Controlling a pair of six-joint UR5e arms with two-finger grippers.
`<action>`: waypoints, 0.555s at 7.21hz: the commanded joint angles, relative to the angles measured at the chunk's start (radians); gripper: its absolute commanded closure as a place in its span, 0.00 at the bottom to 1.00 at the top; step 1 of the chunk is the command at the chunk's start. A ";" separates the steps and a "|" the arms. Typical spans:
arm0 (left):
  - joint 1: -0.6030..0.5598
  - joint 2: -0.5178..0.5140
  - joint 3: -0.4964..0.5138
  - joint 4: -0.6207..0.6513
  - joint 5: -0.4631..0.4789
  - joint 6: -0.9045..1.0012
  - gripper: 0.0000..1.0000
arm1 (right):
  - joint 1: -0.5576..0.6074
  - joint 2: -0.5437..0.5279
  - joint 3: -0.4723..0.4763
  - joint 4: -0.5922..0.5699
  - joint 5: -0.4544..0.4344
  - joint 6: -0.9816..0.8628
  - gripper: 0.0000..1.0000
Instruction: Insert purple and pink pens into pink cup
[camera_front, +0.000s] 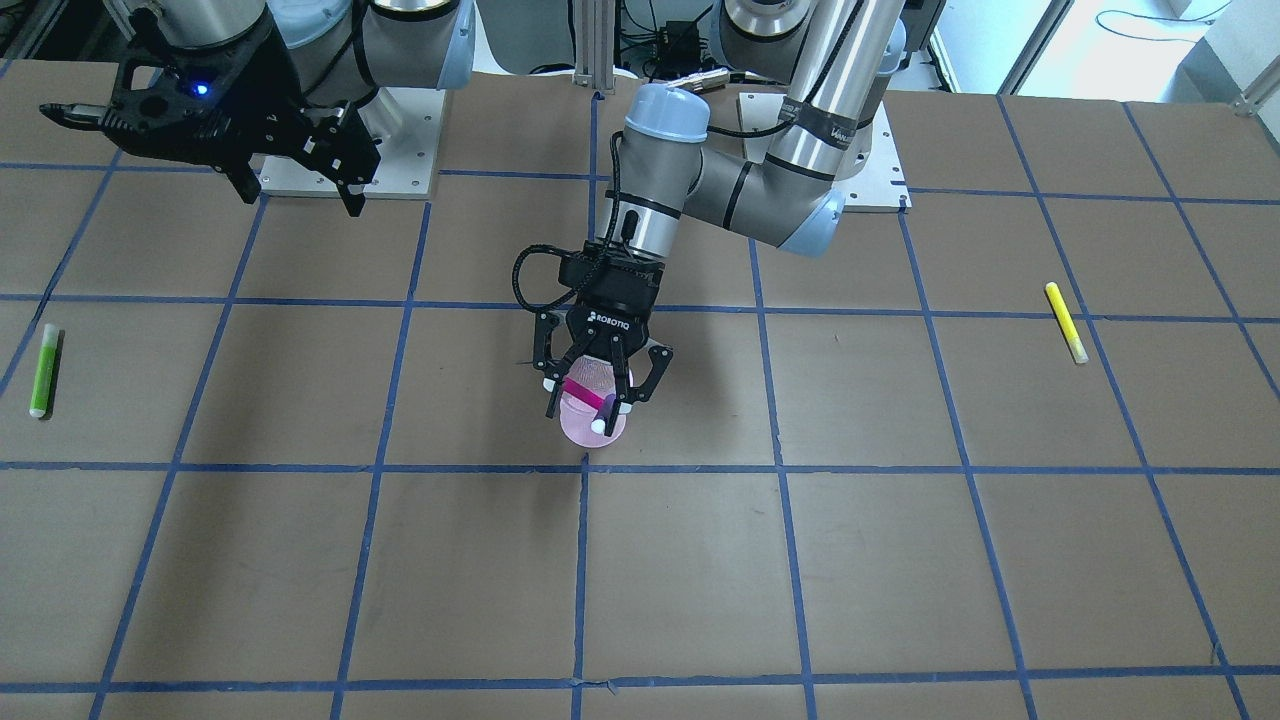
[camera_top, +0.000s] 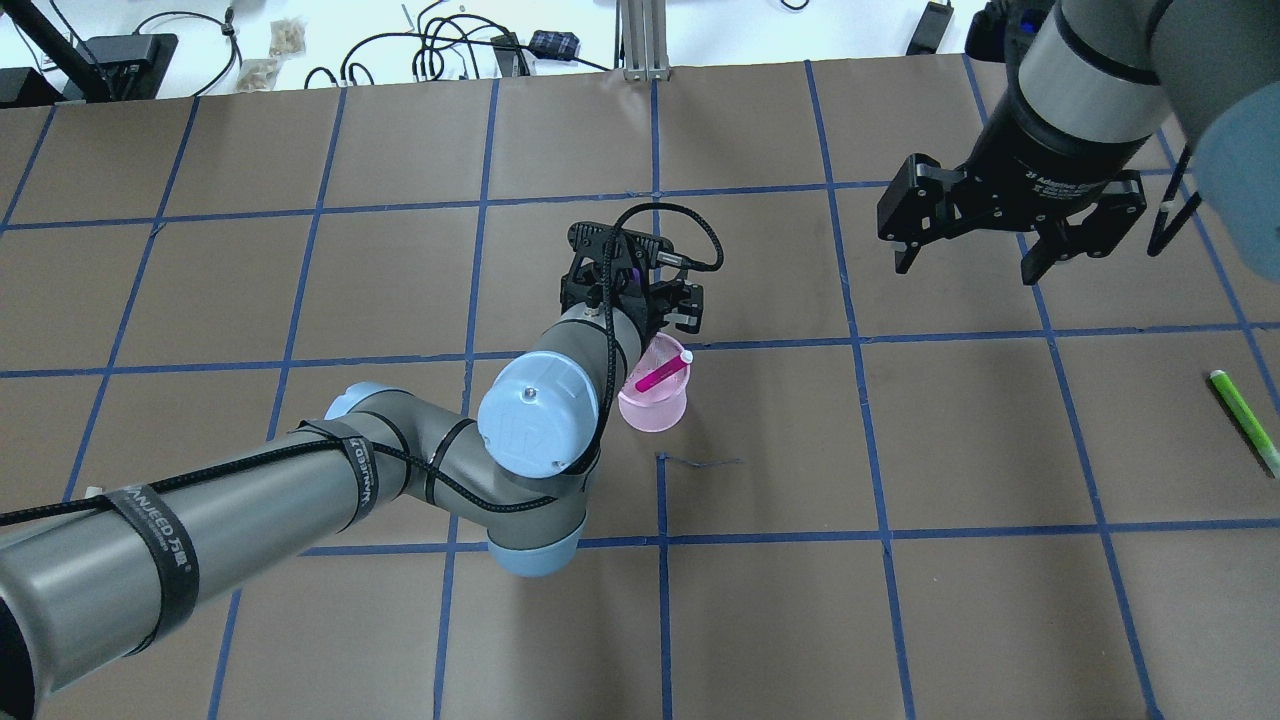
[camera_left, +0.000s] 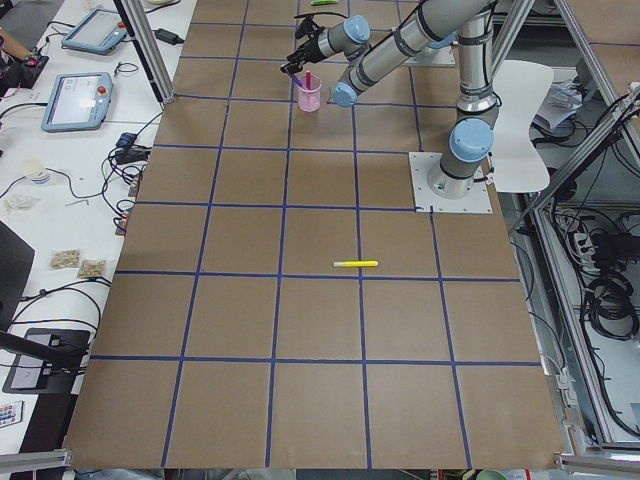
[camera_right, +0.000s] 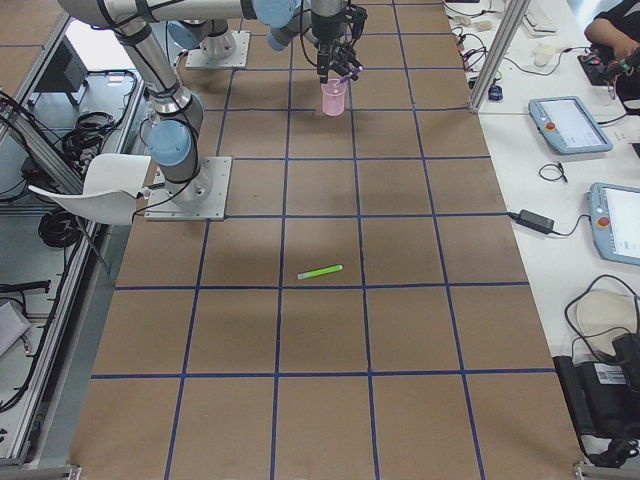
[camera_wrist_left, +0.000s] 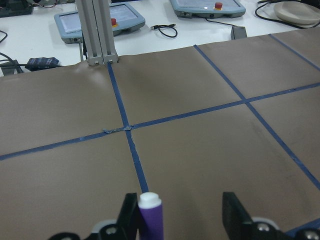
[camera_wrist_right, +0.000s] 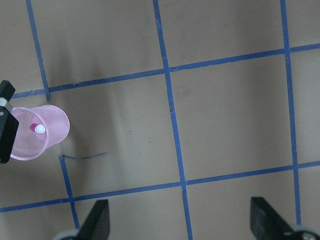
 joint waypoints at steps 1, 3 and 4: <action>-0.006 -0.007 -0.001 0.000 -0.001 -0.020 0.34 | -0.015 -0.007 -0.010 0.002 0.005 -0.001 0.00; -0.036 -0.019 -0.001 0.001 0.058 -0.051 0.34 | -0.012 -0.004 0.004 0.002 -0.012 -0.003 0.00; -0.041 -0.023 -0.001 0.001 0.064 -0.051 0.34 | -0.017 -0.001 0.005 0.009 -0.012 -0.004 0.00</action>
